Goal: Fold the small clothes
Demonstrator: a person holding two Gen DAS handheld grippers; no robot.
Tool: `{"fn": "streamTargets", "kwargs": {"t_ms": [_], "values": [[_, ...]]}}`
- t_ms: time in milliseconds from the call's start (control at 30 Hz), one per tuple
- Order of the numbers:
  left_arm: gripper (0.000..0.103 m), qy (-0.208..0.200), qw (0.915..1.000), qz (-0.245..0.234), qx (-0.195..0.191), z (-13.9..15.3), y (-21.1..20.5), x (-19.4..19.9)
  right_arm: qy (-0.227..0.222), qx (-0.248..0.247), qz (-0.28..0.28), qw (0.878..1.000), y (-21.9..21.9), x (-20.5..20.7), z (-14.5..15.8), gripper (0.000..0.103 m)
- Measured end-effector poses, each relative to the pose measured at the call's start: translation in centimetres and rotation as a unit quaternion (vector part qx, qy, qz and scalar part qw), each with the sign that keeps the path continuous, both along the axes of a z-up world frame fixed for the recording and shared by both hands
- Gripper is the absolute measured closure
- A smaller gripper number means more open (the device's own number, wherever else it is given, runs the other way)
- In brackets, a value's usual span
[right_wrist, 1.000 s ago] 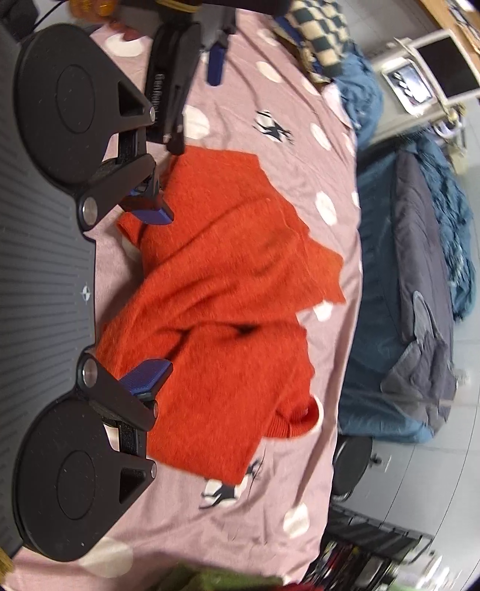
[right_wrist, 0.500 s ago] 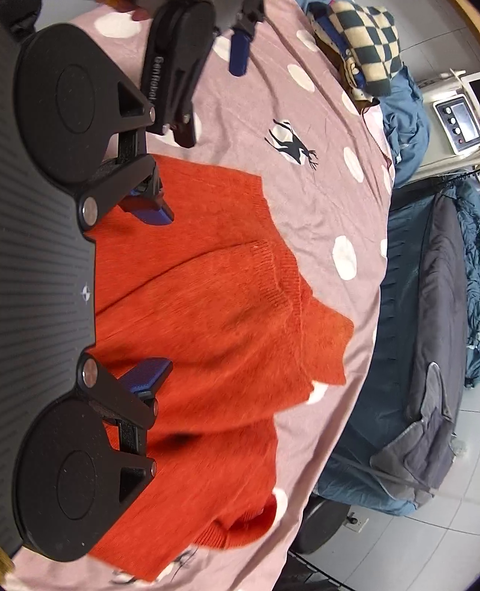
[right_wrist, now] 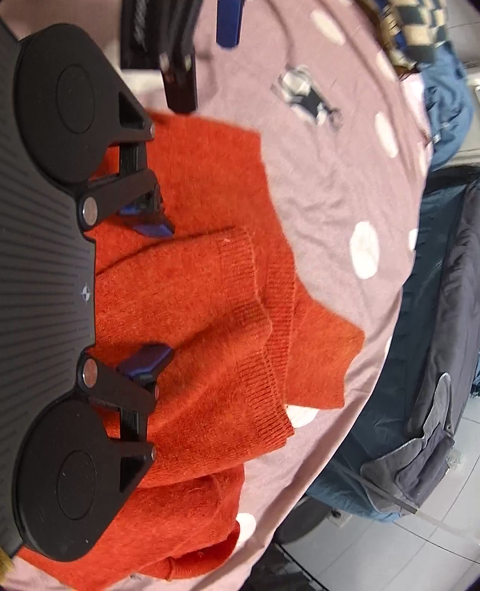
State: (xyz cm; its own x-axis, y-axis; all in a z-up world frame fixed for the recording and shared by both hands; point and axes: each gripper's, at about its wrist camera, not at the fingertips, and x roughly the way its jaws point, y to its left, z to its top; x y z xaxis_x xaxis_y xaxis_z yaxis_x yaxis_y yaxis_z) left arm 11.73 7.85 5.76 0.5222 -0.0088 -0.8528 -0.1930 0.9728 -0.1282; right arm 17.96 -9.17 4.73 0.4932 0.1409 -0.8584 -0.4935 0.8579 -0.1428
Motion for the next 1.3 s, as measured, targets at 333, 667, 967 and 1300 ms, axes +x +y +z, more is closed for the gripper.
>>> {"fn": "streamTargets", "kwargs": {"t_ms": [333, 667, 967, 1300], "values": [[0.017, 0.002, 0.997, -0.01, -0.077, -0.7, -0.8, 1.1, -0.027, 0.116, -0.035, 0.992, -6.3, -0.8, 5.5, 0.094], [0.017, 0.037, 0.9959, -0.015, -0.081, -2.7, -2.0, 4.4, -0.086, 0.18, -0.153, 0.968, -18.7, -6.5, 14.6, 0.095], [0.09, 0.003, 0.9911, -0.092, -0.097, -2.8, -5.2, 5.8, -0.159, 0.186, -0.211, 0.946, -24.3, -11.1, 20.8, 0.096], [0.094, -0.075, 0.9824, -0.145, -0.09, 5.0, -4.2, 2.8, -0.17, 0.243, -0.245, 0.923, -28.1, -12.3, 23.2, 0.095]]}}
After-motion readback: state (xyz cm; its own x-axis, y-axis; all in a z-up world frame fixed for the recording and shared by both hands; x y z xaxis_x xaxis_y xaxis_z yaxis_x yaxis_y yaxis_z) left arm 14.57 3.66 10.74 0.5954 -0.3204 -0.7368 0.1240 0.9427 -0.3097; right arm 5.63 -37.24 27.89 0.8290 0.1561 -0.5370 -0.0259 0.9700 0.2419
